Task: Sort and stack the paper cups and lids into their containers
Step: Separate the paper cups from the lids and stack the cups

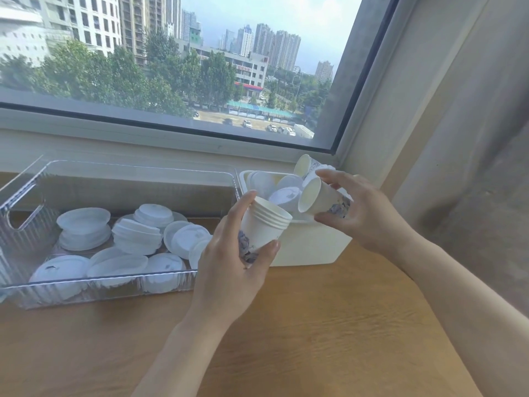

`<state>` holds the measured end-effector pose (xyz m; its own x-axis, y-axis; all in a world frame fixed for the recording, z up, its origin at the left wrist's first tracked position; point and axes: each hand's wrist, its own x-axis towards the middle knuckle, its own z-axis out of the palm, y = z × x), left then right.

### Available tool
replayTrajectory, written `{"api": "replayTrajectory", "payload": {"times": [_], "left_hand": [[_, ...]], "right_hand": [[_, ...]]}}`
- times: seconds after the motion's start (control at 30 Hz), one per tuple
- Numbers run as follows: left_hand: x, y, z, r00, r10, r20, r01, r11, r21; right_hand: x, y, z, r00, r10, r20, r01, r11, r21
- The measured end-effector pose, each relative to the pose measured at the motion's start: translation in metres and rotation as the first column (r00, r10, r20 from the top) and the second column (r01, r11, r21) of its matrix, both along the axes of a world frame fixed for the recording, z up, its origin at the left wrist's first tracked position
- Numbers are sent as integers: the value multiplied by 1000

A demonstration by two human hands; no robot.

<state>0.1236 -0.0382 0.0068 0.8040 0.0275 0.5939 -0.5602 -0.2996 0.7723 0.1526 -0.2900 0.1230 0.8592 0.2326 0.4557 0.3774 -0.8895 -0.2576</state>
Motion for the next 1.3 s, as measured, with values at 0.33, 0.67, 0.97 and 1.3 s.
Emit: {"api": "replayTrajectory", "payload": {"times": [0.33,0.67,0.97,1.3], "left_hand": [[-1,-1,-1,1000,-7,-15,8,1000,31],[-2,-1,2,1000,21,-14,-20,998,63],[-2,-1,5,1000,14,-16,-14,1000,24],[-1,2,4,1000,30,-5,-30,1000,-6]], "right_hand": [[-13,23,16,988,153,-18,-132,902,412],[-19,51,11,948,290,-129,-136,738,661],[-24,62,-7,916,338,-216,-129,759,639],[-22,53,-28,911,302,-280,-165,890,424]]}}
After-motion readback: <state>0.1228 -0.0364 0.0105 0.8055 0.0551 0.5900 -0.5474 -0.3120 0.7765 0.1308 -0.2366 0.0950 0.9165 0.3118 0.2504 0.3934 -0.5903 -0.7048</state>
